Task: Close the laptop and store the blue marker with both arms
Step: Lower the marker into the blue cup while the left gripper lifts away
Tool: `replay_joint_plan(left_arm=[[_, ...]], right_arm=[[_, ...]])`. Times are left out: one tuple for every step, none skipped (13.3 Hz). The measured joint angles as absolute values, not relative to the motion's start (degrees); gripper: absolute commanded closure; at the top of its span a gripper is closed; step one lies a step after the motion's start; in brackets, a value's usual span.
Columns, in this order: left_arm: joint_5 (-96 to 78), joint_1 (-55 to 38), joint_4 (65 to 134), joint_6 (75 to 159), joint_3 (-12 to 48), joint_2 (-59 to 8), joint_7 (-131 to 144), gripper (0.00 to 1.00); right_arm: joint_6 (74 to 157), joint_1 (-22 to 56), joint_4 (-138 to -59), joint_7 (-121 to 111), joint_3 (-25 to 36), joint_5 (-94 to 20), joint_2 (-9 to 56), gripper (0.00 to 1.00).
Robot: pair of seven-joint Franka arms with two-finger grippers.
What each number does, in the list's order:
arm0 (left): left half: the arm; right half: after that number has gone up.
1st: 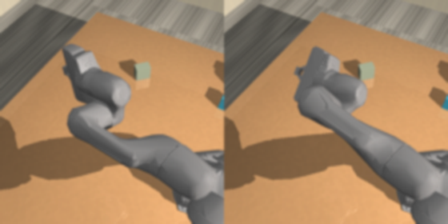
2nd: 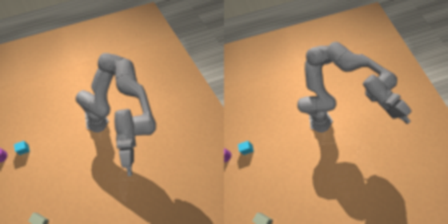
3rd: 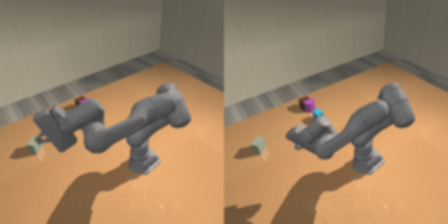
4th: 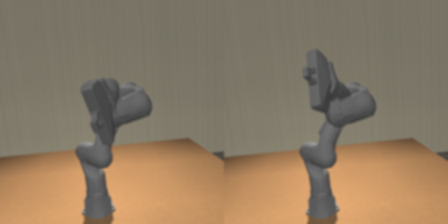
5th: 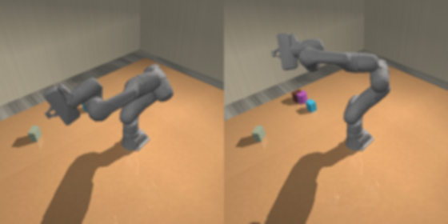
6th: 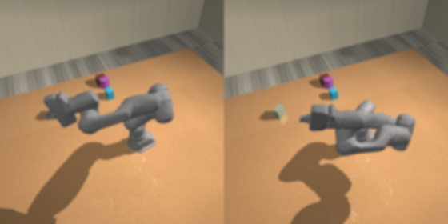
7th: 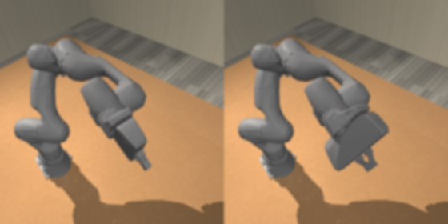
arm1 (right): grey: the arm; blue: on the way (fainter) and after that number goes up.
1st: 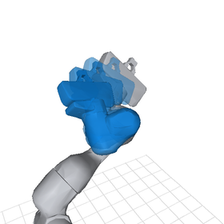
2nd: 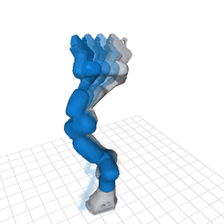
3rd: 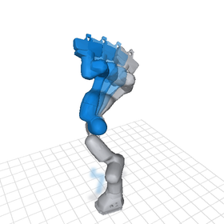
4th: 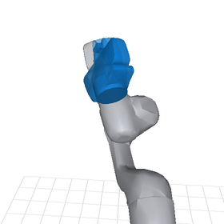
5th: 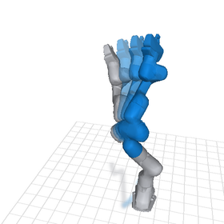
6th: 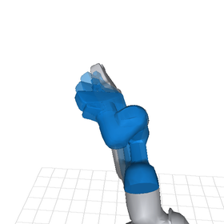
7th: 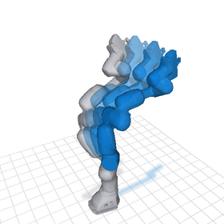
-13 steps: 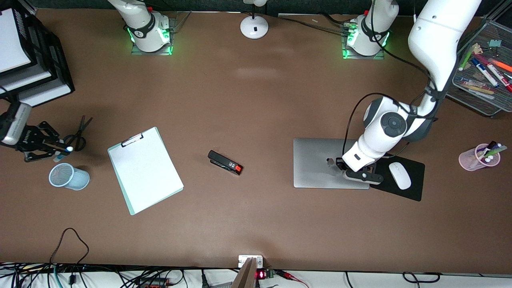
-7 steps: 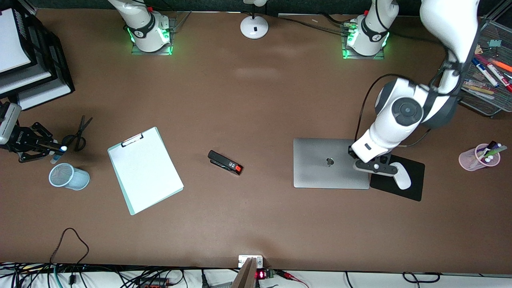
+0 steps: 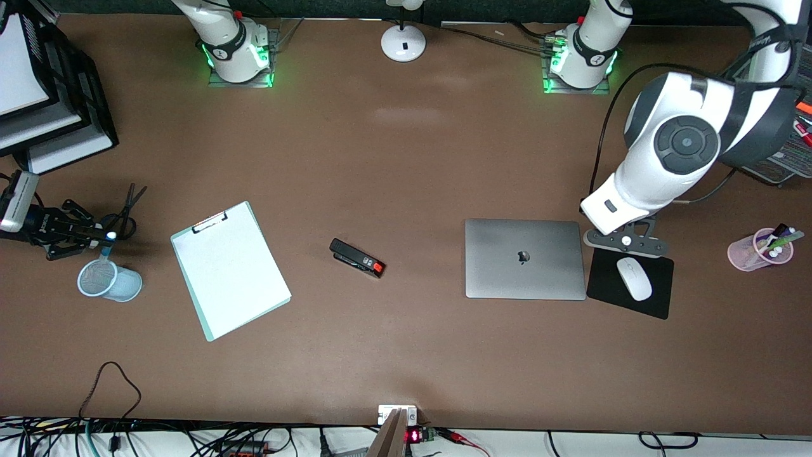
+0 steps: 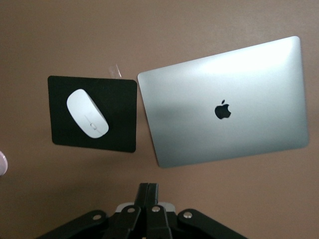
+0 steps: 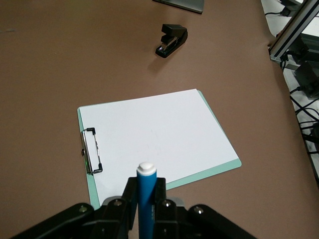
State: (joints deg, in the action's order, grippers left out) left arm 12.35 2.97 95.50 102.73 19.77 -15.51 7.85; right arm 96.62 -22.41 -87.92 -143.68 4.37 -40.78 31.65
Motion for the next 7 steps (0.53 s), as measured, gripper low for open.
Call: replay_joint_plan(left_arm=[[11.40,3.00,93.87,100.69,19.78,-15.49,6.75,0.96],[10.28,3.15,92.40,98.81,19.72,-15.49,5.76,0.89],[9.61,3.58,91.11,97.12,19.70,-15.48,5.08,0.89],[8.99,4.09,90.01,95.62,19.70,-15.47,4.63,0.87],[8.28,4.46,88.97,94.24,19.69,-15.41,4.25,0.71],[7.64,4.67,88.00,92.86,19.69,-15.29,3.87,0.22],[7.01,4.88,87.25,91.90,19.69,-15.11,3.37,0.00]], right_arm=[[96.51,-22.73,-87.17,-144.55,4.37,-40.78,31.99,0.94],[96.42,-22.95,-86.27,-145.08,4.37,-40.79,32.36,0.94],[96.30,-23.05,-85.33,-145.24,4.37,-40.79,32.77,0.94],[96.19,-23.06,-84.44,-145.35,4.34,-40.79,33.23,0.94],[96.16,-23.05,-83.66,-145.44,4.28,-40.80,33.85,0.94],[96.11,-23.05,-83.09,-145.50,4.23,-40.80,34.58,0.94],[96.07,-23.08,-82.69,-145.54,4.22,-40.80,35.39,0.94]])
